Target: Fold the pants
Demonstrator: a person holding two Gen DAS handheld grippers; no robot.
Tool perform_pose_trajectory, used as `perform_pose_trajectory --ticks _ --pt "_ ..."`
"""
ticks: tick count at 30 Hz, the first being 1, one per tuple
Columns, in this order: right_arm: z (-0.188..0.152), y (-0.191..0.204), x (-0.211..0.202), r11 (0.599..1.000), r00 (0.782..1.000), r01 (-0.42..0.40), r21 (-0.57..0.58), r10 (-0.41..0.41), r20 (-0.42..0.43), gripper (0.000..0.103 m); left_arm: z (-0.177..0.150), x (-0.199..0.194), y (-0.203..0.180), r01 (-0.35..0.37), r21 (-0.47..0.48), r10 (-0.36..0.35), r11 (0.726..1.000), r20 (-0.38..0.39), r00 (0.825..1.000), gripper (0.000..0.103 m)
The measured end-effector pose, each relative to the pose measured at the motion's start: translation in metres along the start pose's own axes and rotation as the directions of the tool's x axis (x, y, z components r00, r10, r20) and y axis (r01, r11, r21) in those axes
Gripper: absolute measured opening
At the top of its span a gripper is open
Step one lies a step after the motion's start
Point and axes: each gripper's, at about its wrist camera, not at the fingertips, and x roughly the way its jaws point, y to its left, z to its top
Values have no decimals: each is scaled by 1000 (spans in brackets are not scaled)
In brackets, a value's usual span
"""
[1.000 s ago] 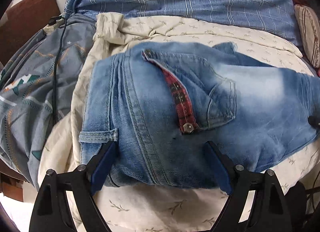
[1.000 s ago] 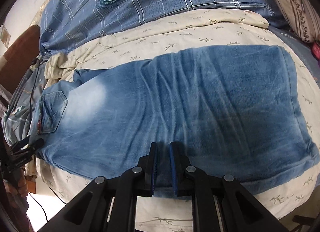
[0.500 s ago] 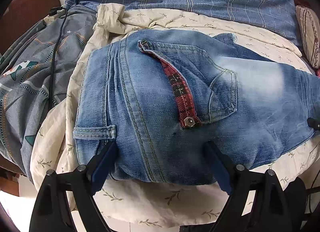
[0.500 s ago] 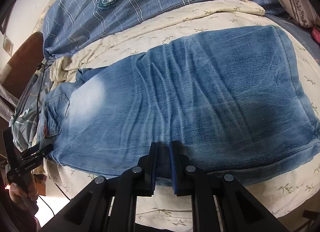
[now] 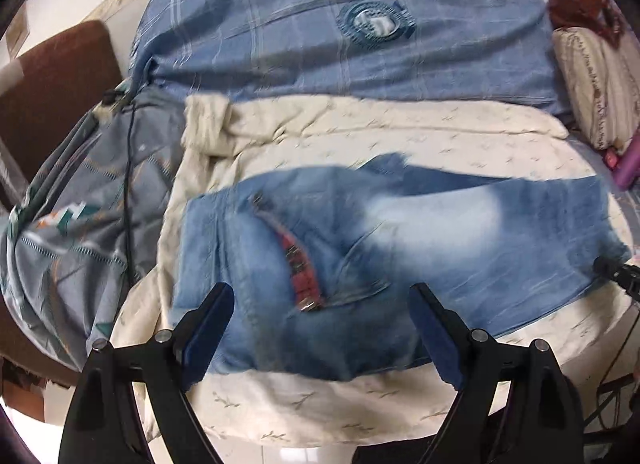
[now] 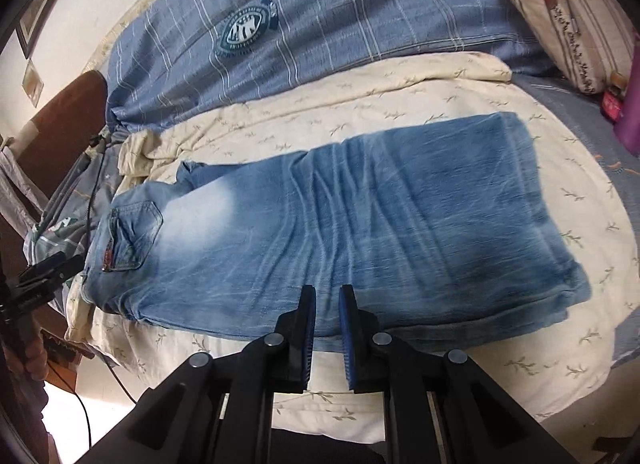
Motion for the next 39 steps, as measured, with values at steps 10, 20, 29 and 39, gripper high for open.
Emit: perform_pose_trajectory --ticks 10,20,29,39 --pt "23 1 -1 1000 1000 -4 8 4 22 14 31 30 -22 34 50 -32 998 -37 999 89" --pt "87 77 55 986 993 -110 -123 104 -51 14 29 65 7 -6 7 7 1000 -85 996 89" --pt "107 166 154 957 971 -176 -229 131 -198 14 7 82 30 -14 -1 14 1000 -132 991 89" --pt "123 187 214 972 976 -63 -226 12 -218 14 5 105 29 -17 36 22 999 -123 992 98"
